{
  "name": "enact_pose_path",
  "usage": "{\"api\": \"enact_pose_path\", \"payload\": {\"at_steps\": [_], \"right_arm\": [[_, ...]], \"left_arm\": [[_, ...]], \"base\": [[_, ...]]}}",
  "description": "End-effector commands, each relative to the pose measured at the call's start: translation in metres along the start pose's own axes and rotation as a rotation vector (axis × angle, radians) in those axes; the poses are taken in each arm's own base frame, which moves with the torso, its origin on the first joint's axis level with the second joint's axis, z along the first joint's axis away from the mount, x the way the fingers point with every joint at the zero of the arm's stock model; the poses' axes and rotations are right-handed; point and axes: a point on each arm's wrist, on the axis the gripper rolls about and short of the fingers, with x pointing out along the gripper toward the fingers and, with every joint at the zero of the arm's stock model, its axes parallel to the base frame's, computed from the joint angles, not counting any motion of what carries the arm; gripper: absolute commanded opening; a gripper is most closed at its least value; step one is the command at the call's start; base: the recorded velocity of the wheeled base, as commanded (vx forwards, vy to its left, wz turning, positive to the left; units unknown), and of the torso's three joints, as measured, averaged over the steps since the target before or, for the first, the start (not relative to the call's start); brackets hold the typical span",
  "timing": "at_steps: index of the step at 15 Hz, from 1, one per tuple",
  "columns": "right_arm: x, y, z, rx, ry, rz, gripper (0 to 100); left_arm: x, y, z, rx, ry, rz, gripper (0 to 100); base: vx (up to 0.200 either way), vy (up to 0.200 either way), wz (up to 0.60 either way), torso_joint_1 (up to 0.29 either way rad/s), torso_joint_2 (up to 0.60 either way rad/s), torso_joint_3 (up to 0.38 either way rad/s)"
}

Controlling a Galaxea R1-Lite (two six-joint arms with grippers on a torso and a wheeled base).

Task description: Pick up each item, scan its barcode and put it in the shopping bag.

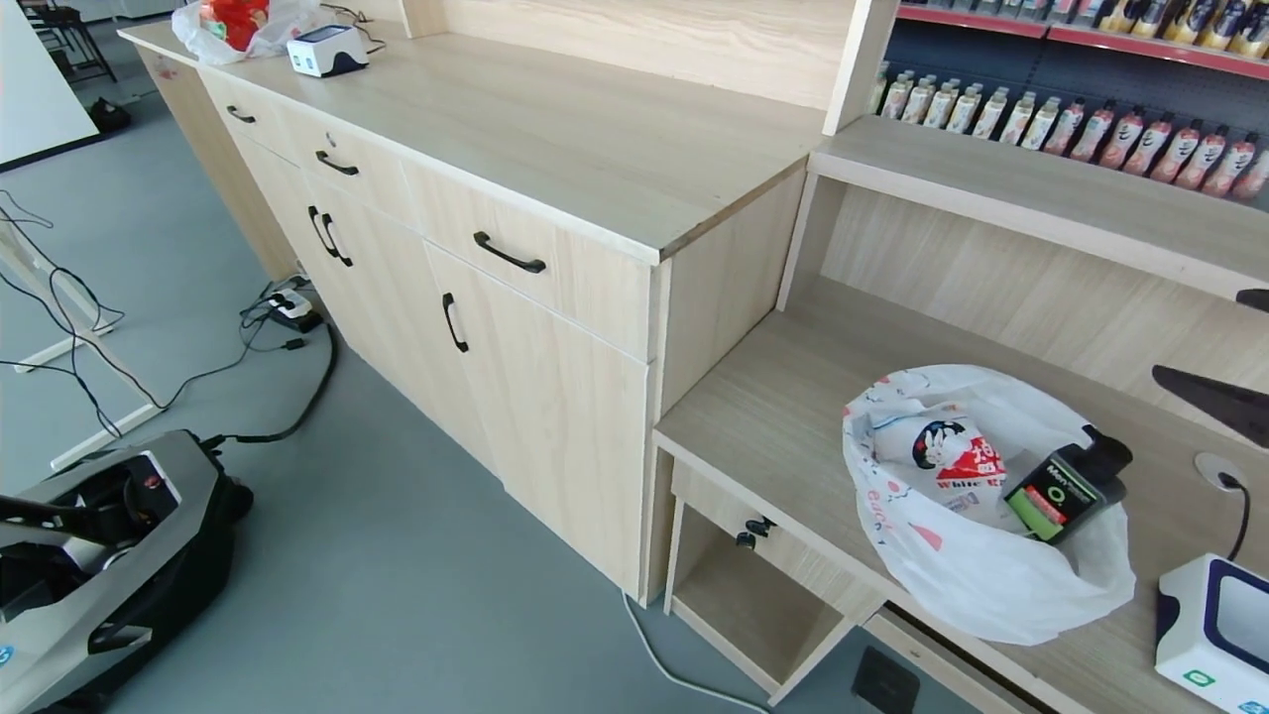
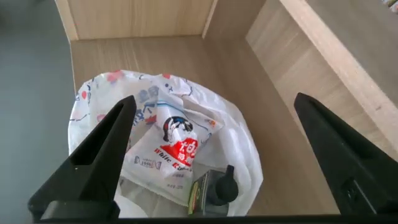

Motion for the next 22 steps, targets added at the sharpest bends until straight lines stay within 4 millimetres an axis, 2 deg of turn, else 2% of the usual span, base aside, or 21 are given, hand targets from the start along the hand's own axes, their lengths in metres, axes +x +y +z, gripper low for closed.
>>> {"api": "enact_pose_path", "payload": {"at_steps": [1,2,4,7,12,15,18,19,20,22], "right_arm": [[-0.011,0.004,0.036,-0.051,-0.062,-0.078,100],[-0.012,0.003,0.047,-0.021,-0.067,-0.143,100],[-0.016,0.003,0.057,-0.005,-0.056,-0.211,100],[-0.035,0.012,0.049,-0.004,0.044,-0.329,100],[-0.056,0.034,0.048,0.001,0.100,-0.489,100],[-0.064,0.046,0.051,-0.025,0.088,-0.580,100],[-0.068,0.055,0.041,-0.001,0.133,-0.653,100],[-0.068,0.060,0.030,0.033,0.177,-0.674,100],[-0.070,0.071,0.015,0.072,0.221,-0.669,100],[-0.080,0.094,0.004,0.114,0.206,-0.645,100]], "left_arm": [[0.000,0.000,0.000,0.000,0.001,0.001,100],[0.000,0.000,0.000,0.000,0.001,0.001,100],[0.000,0.000,0.000,0.000,0.001,0.001,100],[0.000,0.000,0.000,0.000,0.001,0.001,100],[0.000,0.000,0.000,0.002,0.001,0.001,100],[0.000,0.000,0.000,0.000,0.001,0.001,100],[0.000,0.000,0.000,0.000,0.001,0.001,100],[0.000,0.000,0.000,0.002,0.001,0.001,100],[0.000,0.000,0.000,0.002,0.001,0.001,100],[0.000,0.000,0.000,0.000,0.001,0.001,100]], "base": [[0.000,0.000,-0.60,-0.105,0.40,0.246],[0.000,0.000,-0.60,-0.124,0.41,0.276],[0.000,0.000,-0.60,-0.166,0.51,0.354],[0.000,0.000,-0.60,-0.152,0.55,0.385],[0.000,0.000,-0.60,-0.120,0.52,0.401],[0.000,0.000,0.00,-0.064,0.39,0.320],[0.000,0.000,0.00,-0.012,0.09,0.072],[0.000,0.000,0.00,0.000,0.00,0.000],[0.000,0.000,0.00,0.000,0.00,0.000],[0.000,0.000,0.00,0.000,0.00,0.000]]}}
